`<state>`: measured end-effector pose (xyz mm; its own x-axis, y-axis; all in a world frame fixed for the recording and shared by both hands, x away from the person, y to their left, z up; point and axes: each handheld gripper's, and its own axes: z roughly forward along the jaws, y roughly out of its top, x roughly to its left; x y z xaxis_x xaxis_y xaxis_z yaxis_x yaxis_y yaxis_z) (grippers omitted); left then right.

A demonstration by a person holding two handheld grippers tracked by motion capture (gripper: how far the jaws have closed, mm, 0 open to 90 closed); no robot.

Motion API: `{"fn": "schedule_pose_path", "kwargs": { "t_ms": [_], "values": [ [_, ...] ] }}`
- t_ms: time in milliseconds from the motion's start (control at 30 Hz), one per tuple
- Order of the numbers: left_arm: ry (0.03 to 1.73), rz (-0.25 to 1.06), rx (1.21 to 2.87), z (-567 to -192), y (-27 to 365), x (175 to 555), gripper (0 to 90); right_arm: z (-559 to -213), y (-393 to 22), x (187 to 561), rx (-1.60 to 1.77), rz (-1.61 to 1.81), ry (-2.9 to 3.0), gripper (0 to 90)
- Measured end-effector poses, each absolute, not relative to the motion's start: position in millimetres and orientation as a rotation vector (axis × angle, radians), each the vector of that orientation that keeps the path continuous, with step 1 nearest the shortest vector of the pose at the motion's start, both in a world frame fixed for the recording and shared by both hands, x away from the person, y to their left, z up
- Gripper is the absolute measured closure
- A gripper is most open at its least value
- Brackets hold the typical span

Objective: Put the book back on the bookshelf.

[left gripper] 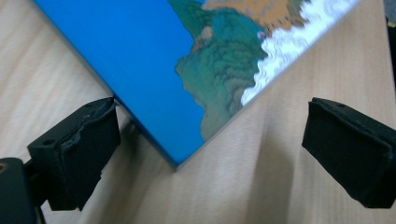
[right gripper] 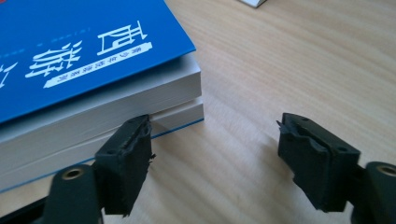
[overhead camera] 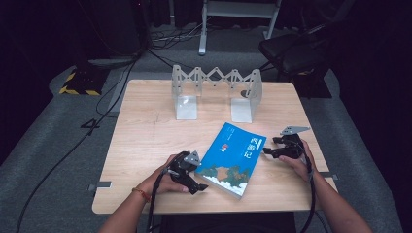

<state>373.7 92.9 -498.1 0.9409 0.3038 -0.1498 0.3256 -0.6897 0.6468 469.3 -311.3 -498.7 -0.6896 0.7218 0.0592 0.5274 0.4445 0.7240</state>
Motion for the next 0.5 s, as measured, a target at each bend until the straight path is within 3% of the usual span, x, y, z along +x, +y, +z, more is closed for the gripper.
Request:
{"fn": "schedule_pose_path", "kwargs": {
  "t_ms": [300, 500],
  "values": [
    [0.431, -0.023, 2.378, -498.9, 81.5, 361.4, 3.4, -486.2, -302.7, 441.3, 0.852, 1.066, 2.547, 28.1],
    [0.46, 0.138, 2.403, -503.2, 66.2, 352.8, 0.4, -484.6, -284.9, 412.3, 0.712, 0.999, 2.643, 27.6]
  ]
}}
